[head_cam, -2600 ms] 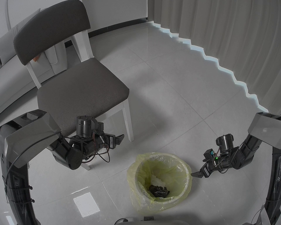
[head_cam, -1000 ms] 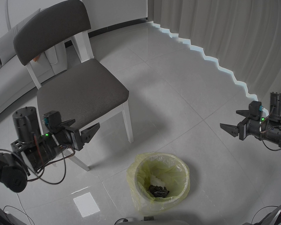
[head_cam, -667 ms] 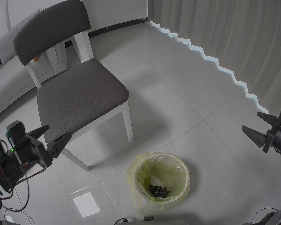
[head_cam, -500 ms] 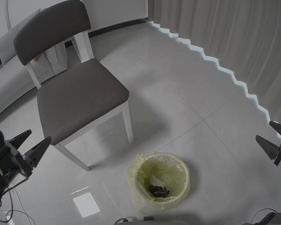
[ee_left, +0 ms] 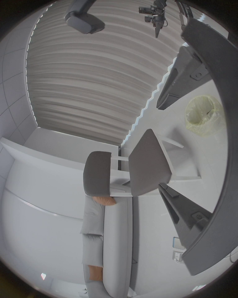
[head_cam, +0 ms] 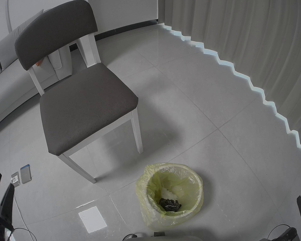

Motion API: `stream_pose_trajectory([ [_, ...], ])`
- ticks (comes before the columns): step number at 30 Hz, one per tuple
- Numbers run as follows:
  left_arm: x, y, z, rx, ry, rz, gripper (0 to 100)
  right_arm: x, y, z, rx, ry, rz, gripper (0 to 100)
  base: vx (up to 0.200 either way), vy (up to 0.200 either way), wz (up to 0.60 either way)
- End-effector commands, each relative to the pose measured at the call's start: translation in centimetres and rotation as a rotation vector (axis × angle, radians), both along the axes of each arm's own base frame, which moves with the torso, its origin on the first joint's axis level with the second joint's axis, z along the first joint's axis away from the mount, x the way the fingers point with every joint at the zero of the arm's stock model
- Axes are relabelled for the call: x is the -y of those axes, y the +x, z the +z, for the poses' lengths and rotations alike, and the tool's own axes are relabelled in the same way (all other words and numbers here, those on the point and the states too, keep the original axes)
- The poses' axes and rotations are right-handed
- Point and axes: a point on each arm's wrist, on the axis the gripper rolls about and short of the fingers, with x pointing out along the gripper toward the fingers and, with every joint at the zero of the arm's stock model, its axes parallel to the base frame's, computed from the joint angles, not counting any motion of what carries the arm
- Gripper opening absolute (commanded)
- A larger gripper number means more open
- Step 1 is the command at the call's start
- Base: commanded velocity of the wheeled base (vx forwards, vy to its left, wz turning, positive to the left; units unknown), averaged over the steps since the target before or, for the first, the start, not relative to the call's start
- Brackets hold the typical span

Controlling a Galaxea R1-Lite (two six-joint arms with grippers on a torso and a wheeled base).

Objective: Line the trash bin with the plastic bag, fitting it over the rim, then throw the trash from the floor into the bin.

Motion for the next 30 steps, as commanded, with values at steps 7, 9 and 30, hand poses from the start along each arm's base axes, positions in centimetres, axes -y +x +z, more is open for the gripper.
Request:
stream_pose_trajectory([
  [7,0.1,-0.1,-7.8,-0.050,0.080,0.130,100,0.1,-0.5,-7.0,-0.030,0.004,-0.154,100,0.000,0.000,0.00],
  [9,-0.1,0.0,-8.5,-0.127,0.101,0.188,100,0.2,0.5,-8.7,-0.009,-0.019,-0.201,100,0.000,0.000,0.00],
  [30,-0.2,-0.1,-9.4,-0.209,0.202,0.253,100,0.4,0.5,-8.6,0.007,-0.038,-0.317,100,0.000,0.000,0.00],
])
